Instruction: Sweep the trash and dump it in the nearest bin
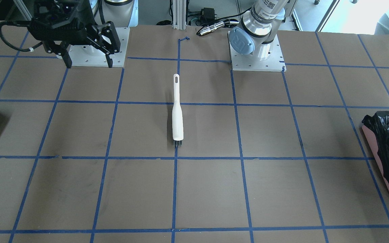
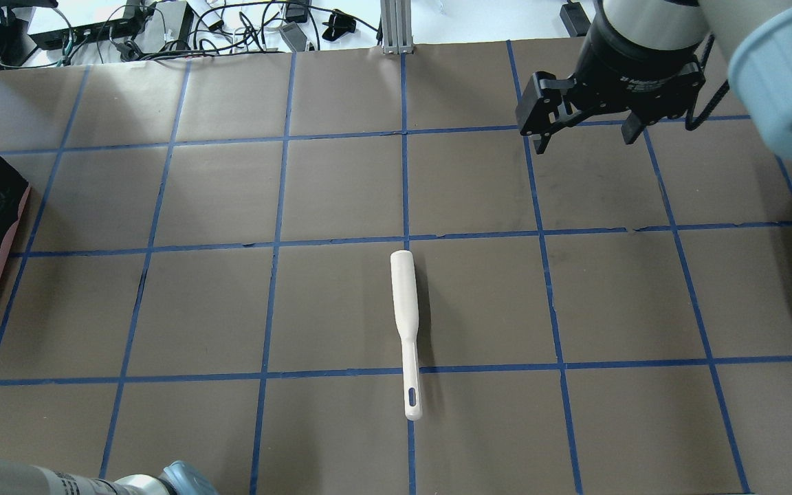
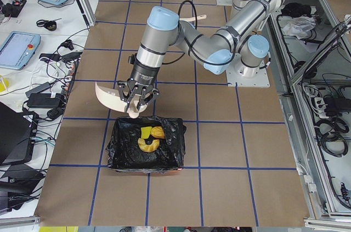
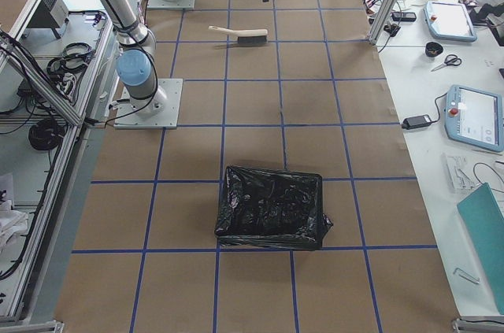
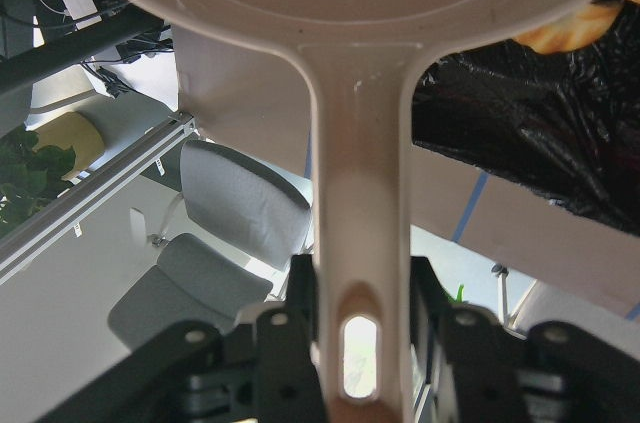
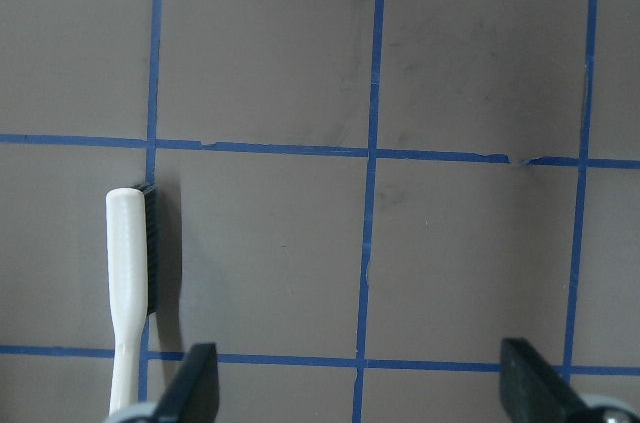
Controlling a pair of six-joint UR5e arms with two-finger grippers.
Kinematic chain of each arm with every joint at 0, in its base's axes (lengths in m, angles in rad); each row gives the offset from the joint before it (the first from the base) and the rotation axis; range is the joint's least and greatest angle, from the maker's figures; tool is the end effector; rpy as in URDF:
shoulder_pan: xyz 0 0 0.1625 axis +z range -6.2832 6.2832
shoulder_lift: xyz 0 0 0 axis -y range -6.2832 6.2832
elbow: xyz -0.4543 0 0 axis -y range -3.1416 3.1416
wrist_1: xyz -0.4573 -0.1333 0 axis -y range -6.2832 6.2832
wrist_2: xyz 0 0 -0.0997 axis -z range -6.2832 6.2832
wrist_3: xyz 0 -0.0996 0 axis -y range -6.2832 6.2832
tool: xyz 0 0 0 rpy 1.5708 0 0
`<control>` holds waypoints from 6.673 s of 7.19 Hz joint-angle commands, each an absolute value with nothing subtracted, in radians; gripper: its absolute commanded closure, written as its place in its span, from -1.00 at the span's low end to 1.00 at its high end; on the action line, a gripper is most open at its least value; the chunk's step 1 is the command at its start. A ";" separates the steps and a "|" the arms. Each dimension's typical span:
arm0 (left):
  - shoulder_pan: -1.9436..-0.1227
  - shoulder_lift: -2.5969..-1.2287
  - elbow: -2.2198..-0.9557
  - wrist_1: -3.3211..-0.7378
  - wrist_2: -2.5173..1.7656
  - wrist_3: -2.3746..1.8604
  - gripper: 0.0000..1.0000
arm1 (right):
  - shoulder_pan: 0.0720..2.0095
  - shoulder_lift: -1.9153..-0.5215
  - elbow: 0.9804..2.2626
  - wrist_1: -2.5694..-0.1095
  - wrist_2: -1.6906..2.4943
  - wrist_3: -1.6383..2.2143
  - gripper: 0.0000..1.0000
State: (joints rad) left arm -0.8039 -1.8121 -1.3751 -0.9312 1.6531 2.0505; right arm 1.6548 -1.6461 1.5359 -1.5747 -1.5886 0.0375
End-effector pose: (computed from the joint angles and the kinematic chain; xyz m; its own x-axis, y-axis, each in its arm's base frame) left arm 0.3981 -0.5934 0.5563 -0.1937 0.8638 -0.4651 0.8737 0.3675 0.3187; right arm 0.1756 -0.5178 0.5782 -0.9989 -0.0447 0.0134 -0.0459 0.9924 -0.1144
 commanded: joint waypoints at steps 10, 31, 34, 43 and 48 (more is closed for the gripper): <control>-1.589 -1.876 -1.503 -1.290 1.582 0.214 1.00 | 1.632 -1.655 1.563 -1.572 -1.557 0.031 -1.00; -1.953 -2.068 -1.520 -1.198 1.557 -0.255 1.00 | 1.632 -1.655 1.565 -1.571 -1.542 0.031 -1.00; -1.966 -2.063 -1.519 -1.197 1.548 -0.253 -0.98 | 1.632 -1.655 1.565 -1.569 -1.542 0.031 -1.00; -1.513 -1.844 -1.451 -1.277 1.533 0.019 -1.00 | 1.634 -1.655 1.565 -1.569 -1.519 0.029 -1.00; -1.370 -1.642 -1.497 -1.454 1.542 0.023 -1.00 | 1.635 -1.655 1.565 -1.568 -1.516 0.031 -1.00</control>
